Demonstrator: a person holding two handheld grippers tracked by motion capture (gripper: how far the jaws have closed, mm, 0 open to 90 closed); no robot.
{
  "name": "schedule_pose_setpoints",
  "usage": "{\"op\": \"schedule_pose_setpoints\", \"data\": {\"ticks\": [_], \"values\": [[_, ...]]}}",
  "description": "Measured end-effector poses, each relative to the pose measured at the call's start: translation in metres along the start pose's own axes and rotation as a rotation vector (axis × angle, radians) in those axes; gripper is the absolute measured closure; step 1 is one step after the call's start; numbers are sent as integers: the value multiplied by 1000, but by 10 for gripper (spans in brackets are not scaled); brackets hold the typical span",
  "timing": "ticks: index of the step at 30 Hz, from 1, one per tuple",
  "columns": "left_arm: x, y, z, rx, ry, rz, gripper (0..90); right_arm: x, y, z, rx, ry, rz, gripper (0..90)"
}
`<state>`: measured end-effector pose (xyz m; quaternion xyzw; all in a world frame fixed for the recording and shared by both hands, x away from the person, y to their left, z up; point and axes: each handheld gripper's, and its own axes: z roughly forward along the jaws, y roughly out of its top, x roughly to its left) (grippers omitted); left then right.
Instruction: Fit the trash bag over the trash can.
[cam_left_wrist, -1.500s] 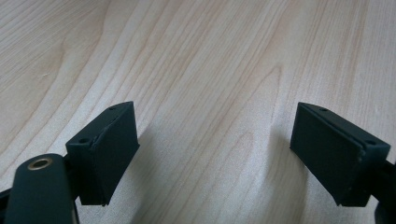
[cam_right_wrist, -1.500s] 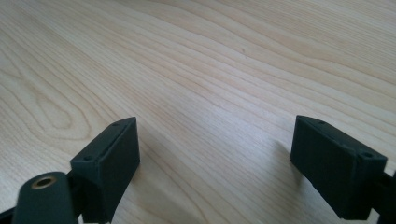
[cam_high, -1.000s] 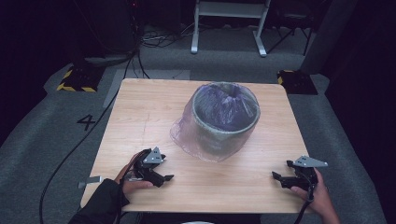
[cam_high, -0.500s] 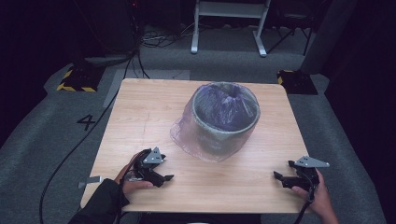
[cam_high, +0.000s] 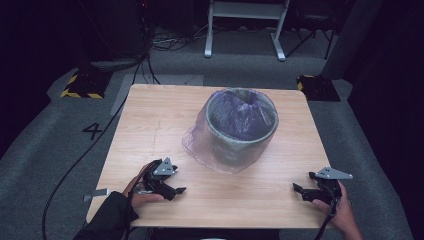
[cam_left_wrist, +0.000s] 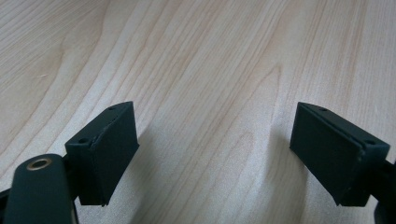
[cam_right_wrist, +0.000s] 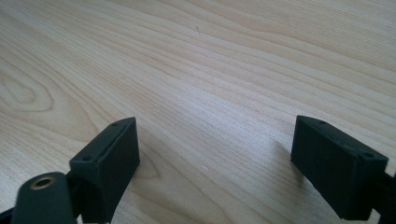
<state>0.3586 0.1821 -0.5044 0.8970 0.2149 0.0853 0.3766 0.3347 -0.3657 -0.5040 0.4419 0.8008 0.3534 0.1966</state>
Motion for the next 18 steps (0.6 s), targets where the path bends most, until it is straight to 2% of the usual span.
{"op": "schedule_pose_setpoints", "data": {"ticks": [18], "values": [[1,0,0,0,-8,6,145,0,0,0,0,0,1,154]]}}
